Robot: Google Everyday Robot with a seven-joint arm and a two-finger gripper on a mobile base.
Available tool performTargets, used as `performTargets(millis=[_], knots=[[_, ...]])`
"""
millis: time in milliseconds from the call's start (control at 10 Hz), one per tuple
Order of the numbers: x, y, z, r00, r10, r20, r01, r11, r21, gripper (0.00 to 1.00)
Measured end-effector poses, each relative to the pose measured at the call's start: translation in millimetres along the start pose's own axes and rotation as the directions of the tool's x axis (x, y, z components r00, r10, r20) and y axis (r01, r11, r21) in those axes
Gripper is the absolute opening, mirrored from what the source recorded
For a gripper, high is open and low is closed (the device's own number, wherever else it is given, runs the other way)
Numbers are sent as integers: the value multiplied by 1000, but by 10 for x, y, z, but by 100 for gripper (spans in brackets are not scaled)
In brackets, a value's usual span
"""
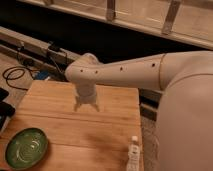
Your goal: Place the bottle in the ceramic bowl
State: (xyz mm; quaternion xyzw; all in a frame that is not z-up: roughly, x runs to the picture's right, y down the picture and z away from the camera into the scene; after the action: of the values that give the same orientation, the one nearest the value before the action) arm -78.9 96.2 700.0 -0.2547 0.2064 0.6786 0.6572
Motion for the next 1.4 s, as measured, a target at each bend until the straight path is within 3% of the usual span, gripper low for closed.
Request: performTargets(millis=[400, 500, 600, 900, 1100, 1200, 1400], knots=[[212, -888, -141, 985, 140, 96, -133, 988, -79, 65], [312, -1161, -191, 972, 198, 127, -184, 976, -115, 65], [357, -1309, -214, 963, 227, 145, -209, 969, -129, 65], [410, -1412, -242, 955, 251, 160, -229, 962, -147, 65], [368, -1323, -193, 962, 224, 157, -207, 971, -119, 65], [284, -1268, -136, 963, 222, 151, -205, 971, -122, 65], [197, -1449, -90, 956, 258, 139, -244, 964, -107, 65]])
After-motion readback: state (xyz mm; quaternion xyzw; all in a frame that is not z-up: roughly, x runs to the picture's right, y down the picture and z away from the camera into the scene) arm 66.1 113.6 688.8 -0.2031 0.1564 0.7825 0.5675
